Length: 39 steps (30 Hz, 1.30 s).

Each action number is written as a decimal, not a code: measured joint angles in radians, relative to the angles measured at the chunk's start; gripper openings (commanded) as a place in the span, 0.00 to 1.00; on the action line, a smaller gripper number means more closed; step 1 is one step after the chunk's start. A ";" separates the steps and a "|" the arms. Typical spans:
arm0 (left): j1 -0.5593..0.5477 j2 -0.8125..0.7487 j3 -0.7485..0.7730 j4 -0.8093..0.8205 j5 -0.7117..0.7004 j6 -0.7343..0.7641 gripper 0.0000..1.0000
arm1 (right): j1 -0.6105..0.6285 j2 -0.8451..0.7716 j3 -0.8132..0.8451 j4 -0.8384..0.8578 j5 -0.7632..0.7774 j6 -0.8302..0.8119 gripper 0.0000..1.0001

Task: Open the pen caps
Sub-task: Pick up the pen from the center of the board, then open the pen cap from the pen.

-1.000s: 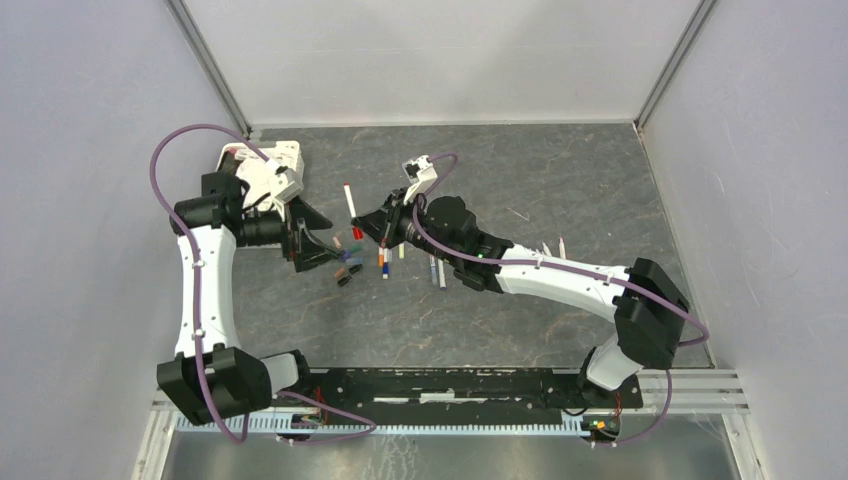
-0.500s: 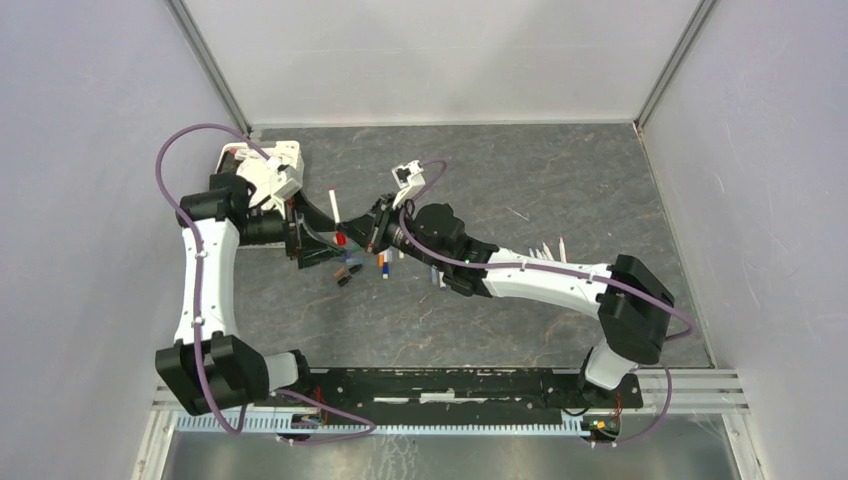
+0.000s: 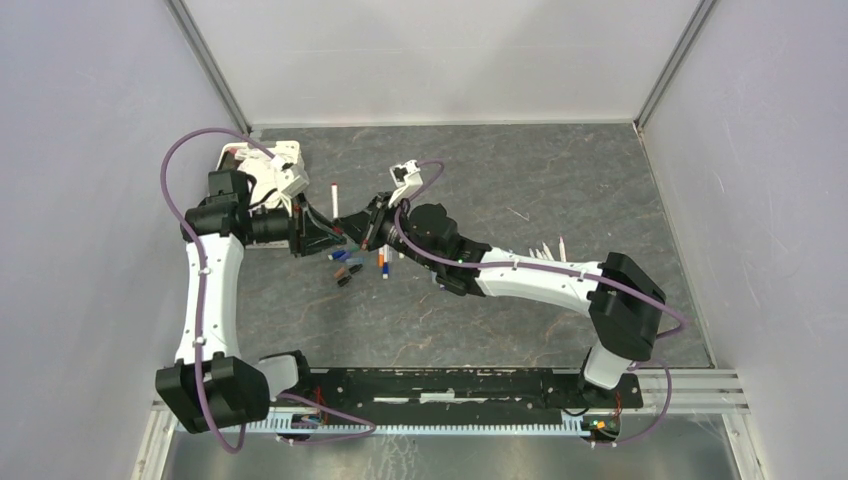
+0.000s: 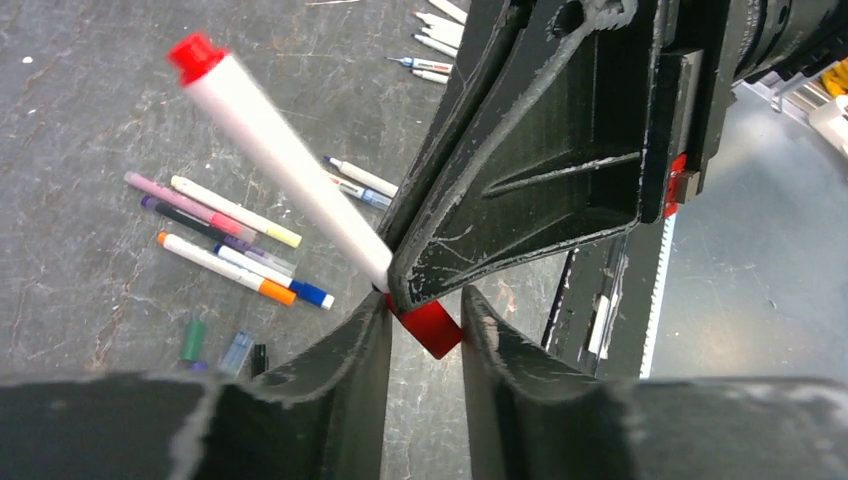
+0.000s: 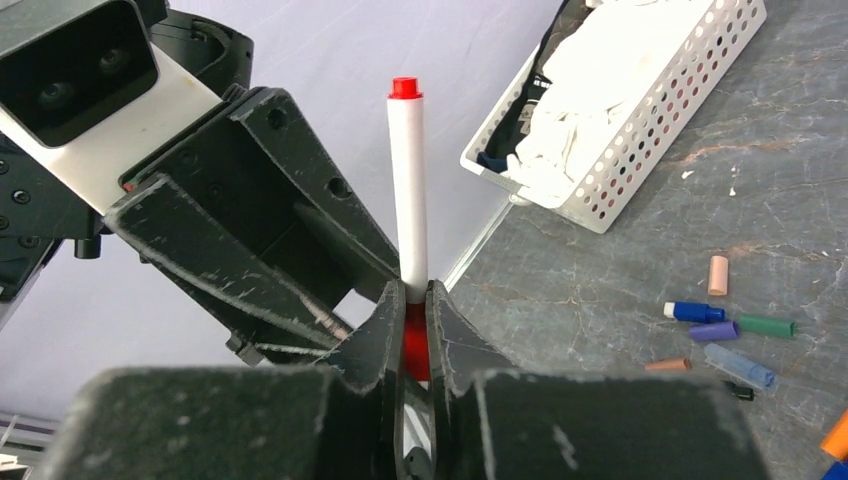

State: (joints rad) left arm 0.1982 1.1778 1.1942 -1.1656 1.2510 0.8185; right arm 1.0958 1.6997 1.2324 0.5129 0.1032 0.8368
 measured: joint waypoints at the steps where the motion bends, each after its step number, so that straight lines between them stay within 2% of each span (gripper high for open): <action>1: -0.003 -0.003 0.000 0.010 -0.004 -0.011 0.25 | -0.001 0.000 0.000 0.002 0.010 -0.001 0.07; 4: -0.003 -0.004 -0.001 0.032 -0.039 -0.037 0.11 | -0.003 0.000 0.000 0.002 0.016 -0.007 0.24; 7: -0.003 -0.004 -0.003 0.050 -0.063 -0.044 0.04 | -0.003 0.000 0.000 -0.005 0.019 -0.009 0.41; 10: -0.004 -0.005 -0.005 0.068 -0.101 -0.043 0.03 | -0.005 -0.001 0.002 -0.030 0.018 -0.016 0.48; 14: -0.004 -0.009 -0.008 0.073 -0.167 0.001 0.02 | -0.026 -0.007 0.021 -0.119 -0.010 -0.032 0.52; 19: -0.012 -0.014 -0.035 0.042 -0.303 0.190 0.02 | -0.114 -0.075 0.022 -0.260 -0.100 -0.066 0.62; 23: -0.025 -0.043 -0.094 0.014 -0.419 0.384 0.02 | -0.205 -0.122 0.047 -0.370 -0.201 -0.100 0.63; 27: -0.066 -0.121 -0.143 -0.017 -0.530 0.589 0.02 | -0.255 -0.094 0.121 -0.467 -0.322 -0.118 0.63; 31: -0.124 -0.192 -0.144 -0.023 -0.606 0.750 0.02 | -0.233 -0.001 0.166 -0.514 -0.472 -0.116 0.63; 39: -0.243 -0.250 -0.170 -0.020 -0.711 0.925 0.02 | -0.154 0.155 0.207 -0.568 -0.632 -0.097 0.63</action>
State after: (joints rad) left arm -0.0452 0.9279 1.0241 -1.1854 0.5396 1.7432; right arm 0.9413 1.8549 1.4391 -0.0555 -0.5289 0.7395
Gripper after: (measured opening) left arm 0.156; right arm 0.628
